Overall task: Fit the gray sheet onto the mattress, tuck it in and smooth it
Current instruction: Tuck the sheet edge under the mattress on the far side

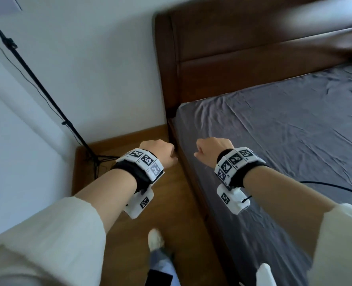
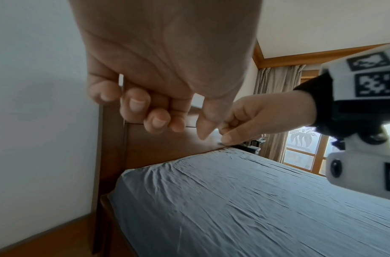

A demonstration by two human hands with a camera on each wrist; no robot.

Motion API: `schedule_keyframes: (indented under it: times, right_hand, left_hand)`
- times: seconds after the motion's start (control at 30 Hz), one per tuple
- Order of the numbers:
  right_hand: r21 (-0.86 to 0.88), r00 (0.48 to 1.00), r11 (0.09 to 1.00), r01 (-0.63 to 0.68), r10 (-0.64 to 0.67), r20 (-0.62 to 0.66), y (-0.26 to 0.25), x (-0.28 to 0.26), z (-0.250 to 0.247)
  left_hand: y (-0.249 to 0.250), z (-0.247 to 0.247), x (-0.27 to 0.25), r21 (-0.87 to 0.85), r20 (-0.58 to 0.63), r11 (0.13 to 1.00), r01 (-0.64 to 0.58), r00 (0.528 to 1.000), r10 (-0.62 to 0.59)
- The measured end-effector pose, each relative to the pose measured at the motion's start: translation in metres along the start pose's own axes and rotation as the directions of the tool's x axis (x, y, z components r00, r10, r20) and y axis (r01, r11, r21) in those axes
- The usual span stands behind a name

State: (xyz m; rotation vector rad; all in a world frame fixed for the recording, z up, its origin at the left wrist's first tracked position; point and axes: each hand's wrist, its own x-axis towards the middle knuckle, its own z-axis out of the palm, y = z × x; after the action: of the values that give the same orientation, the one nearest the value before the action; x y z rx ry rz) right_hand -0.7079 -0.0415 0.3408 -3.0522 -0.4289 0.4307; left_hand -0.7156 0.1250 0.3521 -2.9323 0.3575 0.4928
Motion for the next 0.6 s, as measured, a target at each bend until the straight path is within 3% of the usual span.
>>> schedule_keyframes:
  times: [0.17, 0.33, 0.6]
  right_hand:
    - [-0.043, 0.994, 0.997, -0.063, 0.067, 0.082, 0.002, 0.114, -0.008]
    - [0.018, 0.989, 0.989, -0.149, 0.149, 0.010, 0.012, 0.229, -0.055]
    - [0.090, 0.942, 0.944, -0.317, 0.303, 0.147, 0.076, 0.347, -0.040]
  left_hand:
    - [-0.070, -0.011, 0.103, -0.006, 0.004, 0.999, -0.047, 0.999, 0.047]
    - [-0.128, -0.058, 0.219, 0.032, 0.004, 0.989, -0.142, 0.990, 0.142]
    - [-0.114, -0.067, 0.401, 0.034, 0.101, 0.956, -0.291, 0.953, 0.286]
